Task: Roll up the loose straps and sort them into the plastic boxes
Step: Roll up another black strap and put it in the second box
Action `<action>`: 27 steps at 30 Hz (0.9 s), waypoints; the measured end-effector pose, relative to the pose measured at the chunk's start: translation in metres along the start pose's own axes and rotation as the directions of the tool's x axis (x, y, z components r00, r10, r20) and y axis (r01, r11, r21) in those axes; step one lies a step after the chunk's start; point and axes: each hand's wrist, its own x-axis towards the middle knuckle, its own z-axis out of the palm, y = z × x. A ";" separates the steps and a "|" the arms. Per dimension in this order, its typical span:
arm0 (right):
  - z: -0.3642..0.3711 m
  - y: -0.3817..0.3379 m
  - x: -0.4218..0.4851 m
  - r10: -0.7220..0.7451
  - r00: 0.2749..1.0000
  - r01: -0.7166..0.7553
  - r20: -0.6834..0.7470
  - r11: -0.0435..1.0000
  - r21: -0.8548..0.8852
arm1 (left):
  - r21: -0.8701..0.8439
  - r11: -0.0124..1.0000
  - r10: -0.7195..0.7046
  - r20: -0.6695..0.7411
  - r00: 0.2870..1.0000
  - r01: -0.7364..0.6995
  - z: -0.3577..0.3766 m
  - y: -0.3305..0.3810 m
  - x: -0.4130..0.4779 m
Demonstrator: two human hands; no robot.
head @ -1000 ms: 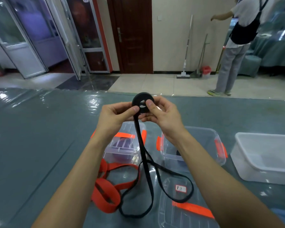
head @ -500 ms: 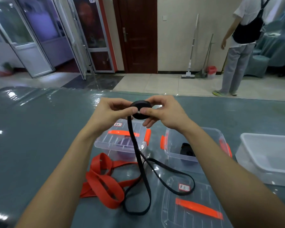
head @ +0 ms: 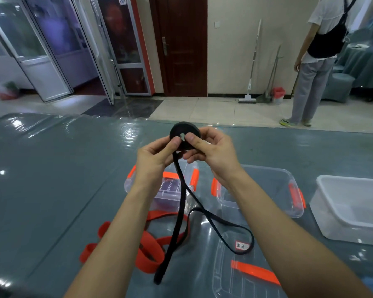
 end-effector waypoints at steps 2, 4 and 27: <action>-0.012 -0.002 -0.001 0.022 0.998 -0.012 0.050 0.981 -0.192 | 0.114 0.993 0.003 0.034 0.999 -0.007 -0.011 0.004 0.001; -0.024 -0.009 -0.001 0.084 0.989 -0.022 0.125 0.902 -0.430 | 0.243 0.970 -0.009 0.103 0.995 -0.016 -0.022 0.016 0.004; -0.080 -0.007 -0.051 0.014 0.988 -0.056 -0.157 0.962 -0.268 | 0.214 0.971 -0.141 0.177 0.974 0.101 0.047 -0.023 -0.005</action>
